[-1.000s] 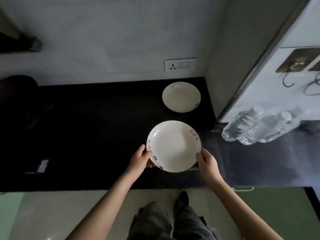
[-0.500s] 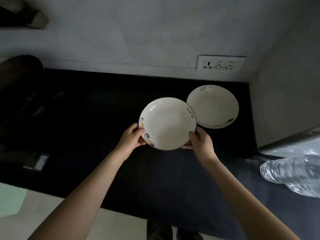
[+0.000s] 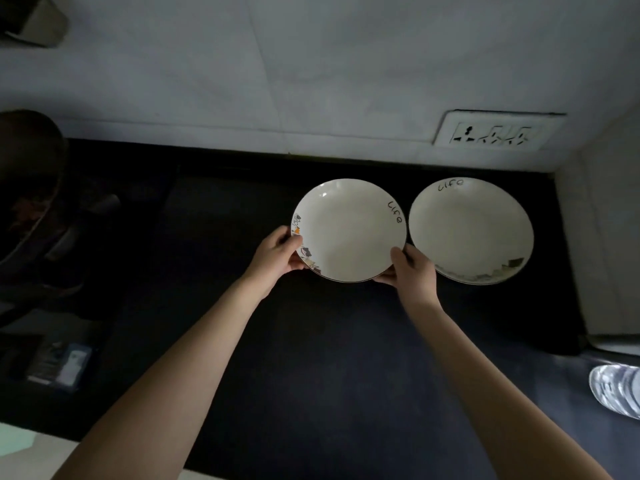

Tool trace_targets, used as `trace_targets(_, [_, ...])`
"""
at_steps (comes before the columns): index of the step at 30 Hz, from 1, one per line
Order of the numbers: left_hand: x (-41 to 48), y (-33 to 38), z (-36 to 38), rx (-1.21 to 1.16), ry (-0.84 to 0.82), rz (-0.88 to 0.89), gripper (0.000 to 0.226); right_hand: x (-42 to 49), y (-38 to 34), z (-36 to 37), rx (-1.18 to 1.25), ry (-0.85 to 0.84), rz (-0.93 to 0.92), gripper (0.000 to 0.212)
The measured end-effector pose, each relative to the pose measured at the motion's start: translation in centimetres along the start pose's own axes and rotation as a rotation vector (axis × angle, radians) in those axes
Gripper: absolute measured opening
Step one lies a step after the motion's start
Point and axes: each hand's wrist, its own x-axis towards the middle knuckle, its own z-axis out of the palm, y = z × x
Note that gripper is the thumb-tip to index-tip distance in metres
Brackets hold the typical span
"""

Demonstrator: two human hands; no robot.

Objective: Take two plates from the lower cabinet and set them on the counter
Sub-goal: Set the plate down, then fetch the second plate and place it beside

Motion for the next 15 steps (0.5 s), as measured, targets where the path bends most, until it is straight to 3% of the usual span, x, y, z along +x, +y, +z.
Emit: trace_targets(15, [3.6,0.9,-0.5,0.038,-0.044,0.022,0.021,1.3,0.0,2.4,0.103,0.162,0.027,0.028])
